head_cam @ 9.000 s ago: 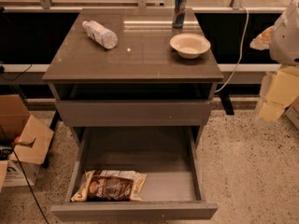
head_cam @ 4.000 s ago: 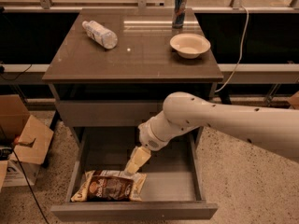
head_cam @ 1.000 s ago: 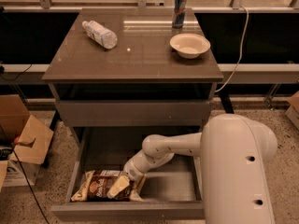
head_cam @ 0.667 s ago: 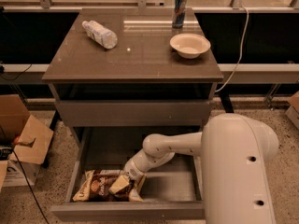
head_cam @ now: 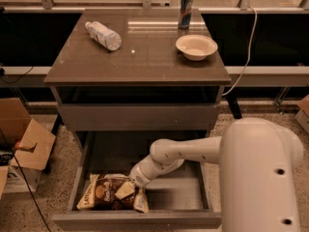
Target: Pick brown chip bag from middle drawer and place on counter
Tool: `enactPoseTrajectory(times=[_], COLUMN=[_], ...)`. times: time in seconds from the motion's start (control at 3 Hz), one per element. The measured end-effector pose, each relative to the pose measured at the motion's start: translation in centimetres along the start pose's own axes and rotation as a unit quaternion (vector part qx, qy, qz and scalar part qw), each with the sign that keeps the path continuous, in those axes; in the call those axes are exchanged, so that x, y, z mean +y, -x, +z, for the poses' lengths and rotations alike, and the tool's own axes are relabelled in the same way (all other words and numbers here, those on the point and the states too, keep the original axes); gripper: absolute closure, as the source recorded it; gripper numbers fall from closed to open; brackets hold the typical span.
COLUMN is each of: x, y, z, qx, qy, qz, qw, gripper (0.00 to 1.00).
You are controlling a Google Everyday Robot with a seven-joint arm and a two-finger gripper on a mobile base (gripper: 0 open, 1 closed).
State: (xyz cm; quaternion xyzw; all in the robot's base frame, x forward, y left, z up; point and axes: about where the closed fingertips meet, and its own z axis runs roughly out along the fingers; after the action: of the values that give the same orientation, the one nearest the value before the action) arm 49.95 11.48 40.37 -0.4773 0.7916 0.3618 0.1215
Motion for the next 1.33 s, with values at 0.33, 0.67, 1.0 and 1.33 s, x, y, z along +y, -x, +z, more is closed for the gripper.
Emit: enactPoseTrajectory(times=[0.33,0.67,1.0,1.33], x=[2.6,5.2,8.1,11.3], y=[2.2,4.6,6.3,8.1], z=[-5.4,-12.1,-17.9,-22.6], qx=[-0.031,-0.068,-0.081,-0.075], qy=[-0.024,-0.057,-0.078,-0.098], qz=[-0.036,-0.081,-0.136,-0.196], qw=[0.9986,0.9927,0.9843,0.9728], gripper=[1.0,1.0,1.0,1.0])
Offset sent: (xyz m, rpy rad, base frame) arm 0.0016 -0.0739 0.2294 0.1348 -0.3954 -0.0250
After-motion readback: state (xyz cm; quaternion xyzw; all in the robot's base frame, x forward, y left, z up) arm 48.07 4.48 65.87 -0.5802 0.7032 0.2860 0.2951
